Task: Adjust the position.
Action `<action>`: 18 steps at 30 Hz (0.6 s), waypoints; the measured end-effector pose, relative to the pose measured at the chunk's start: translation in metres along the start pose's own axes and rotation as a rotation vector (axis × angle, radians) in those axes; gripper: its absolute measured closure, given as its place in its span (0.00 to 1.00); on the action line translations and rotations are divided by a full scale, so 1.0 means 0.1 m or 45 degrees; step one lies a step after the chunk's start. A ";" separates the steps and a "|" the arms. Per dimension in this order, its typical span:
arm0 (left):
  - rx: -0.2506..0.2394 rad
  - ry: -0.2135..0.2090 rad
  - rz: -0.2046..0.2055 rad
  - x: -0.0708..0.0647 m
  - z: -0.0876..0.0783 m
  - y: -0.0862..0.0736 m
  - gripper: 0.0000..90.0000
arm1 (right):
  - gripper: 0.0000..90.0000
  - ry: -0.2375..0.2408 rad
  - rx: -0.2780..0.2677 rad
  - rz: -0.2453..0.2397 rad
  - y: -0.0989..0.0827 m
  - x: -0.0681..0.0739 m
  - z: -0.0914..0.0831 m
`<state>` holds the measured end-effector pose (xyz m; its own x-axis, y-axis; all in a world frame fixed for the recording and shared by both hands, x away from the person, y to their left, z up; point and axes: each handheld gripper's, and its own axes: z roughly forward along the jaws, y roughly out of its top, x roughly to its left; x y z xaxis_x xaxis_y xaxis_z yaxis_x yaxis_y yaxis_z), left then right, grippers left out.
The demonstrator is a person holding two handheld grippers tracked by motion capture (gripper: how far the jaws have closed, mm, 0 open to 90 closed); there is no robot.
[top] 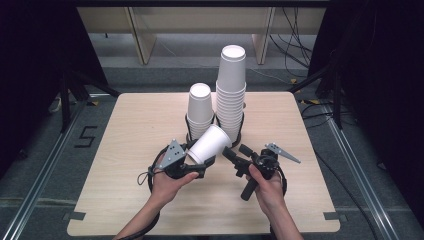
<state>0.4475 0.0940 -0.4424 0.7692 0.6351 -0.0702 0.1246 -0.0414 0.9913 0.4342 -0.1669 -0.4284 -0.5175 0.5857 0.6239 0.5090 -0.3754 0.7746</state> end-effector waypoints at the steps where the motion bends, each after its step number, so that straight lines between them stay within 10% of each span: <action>1: 0.000 0.001 0.003 0.00 0.00 0.00 0.22 | 0.07 -0.005 -0.001 0.013 0.00 0.00 0.01; 18: -0.013 0.015 0.013 -0.02 0.04 -0.03 0.21 | 0.06 0.031 0.001 0.213 -0.08 -0.03 0.15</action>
<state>0.4479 0.0902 -0.4453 0.7628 0.6439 -0.0589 0.1105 -0.0402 0.9931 0.4424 -0.1549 -0.4377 -0.4423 0.4974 0.7463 0.5899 -0.4654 0.6598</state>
